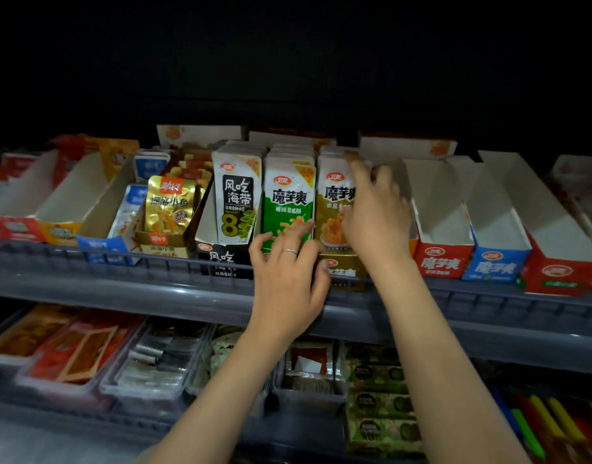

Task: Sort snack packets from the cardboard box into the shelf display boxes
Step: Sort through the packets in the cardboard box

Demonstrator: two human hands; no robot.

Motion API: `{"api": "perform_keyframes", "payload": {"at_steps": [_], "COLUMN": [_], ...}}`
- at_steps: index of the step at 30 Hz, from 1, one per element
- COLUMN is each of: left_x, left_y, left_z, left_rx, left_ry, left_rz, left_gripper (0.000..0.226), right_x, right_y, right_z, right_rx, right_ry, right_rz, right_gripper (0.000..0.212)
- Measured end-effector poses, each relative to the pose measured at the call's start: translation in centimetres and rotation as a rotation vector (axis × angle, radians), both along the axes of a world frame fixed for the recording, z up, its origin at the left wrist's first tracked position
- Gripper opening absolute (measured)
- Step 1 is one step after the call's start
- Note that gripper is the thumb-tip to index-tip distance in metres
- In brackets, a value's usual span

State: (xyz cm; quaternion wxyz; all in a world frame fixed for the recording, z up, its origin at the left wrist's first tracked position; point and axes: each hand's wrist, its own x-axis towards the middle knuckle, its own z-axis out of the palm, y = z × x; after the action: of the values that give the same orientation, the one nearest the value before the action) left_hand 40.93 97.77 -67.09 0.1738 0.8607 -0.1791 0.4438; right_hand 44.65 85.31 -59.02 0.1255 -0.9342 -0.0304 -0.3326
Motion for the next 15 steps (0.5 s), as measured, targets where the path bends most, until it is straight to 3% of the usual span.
{"api": "perform_keyframes", "payload": {"at_steps": [7, 10, 12, 15], "left_x": [0.0, -0.4, -1.2, -3.2], "left_y": [0.5, 1.1, 1.6, 2.4], "left_z": [0.0, 0.0, 0.0, 0.0], "left_rx": [0.031, 0.079, 0.101, 0.131], "left_ry": [-0.007, -0.018, -0.034, -0.062], "left_rz": [-0.002, 0.009, 0.008, -0.063], "left_gripper": [0.027, 0.035, 0.035, 0.028], "right_x": [-0.6, -2.3, -4.0, -7.2], "right_y": [0.4, 0.6, 0.4, -0.3], "right_z": [-0.1, 0.0, 0.2, -0.3], "right_rx": [0.004, 0.063, 0.076, 0.081], "right_ry": [0.002, -0.174, -0.307, -0.370], "right_rz": [-0.015, -0.017, 0.018, 0.138], "right_gripper": [0.080, 0.081, 0.072, 0.041]}}
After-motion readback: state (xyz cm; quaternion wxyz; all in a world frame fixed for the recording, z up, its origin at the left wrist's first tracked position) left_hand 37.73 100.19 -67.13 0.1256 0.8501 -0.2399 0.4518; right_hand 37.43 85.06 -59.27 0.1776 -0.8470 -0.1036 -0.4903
